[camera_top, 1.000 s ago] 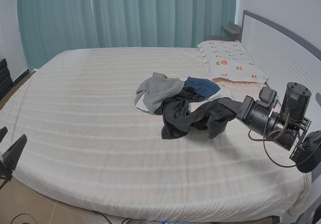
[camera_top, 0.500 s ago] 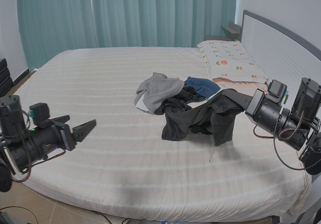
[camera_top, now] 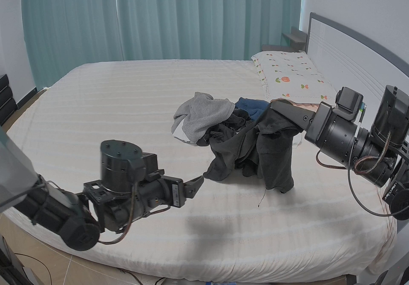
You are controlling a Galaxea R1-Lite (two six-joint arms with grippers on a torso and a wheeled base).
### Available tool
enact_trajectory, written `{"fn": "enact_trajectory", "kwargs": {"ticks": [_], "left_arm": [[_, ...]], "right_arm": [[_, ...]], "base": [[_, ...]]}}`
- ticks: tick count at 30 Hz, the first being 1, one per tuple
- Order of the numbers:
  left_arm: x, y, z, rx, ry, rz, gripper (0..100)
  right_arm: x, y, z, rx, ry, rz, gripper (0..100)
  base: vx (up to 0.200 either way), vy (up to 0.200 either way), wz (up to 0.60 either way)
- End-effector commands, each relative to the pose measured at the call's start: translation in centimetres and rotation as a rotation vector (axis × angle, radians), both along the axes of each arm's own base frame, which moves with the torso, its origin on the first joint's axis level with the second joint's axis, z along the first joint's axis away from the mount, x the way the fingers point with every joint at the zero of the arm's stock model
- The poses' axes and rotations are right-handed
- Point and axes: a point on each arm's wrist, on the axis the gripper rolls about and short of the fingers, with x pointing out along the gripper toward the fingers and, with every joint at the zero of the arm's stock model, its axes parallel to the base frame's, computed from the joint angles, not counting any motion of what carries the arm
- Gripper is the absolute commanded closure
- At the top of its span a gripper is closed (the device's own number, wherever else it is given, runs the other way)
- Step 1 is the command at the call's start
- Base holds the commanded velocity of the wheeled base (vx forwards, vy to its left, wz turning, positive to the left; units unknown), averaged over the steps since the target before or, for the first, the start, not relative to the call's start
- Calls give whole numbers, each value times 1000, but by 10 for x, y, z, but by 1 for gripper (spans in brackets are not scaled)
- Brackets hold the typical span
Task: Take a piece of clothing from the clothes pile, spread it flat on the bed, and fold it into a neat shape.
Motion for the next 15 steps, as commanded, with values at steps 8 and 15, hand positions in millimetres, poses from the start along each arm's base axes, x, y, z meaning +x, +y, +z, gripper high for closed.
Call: {"fn": "enact_trajectory", "kwargs": {"ticks": [8,15], "left_arm": [[41,-58,-56,16,19,66,0],[54,-74,-67,-52,32,81,0]], "right_arm": [[-11,13,11,0,-56,31,100],[-10,13,14,2,-62,29,100]], "base": [[0,0,0],[0,0,0]]}}
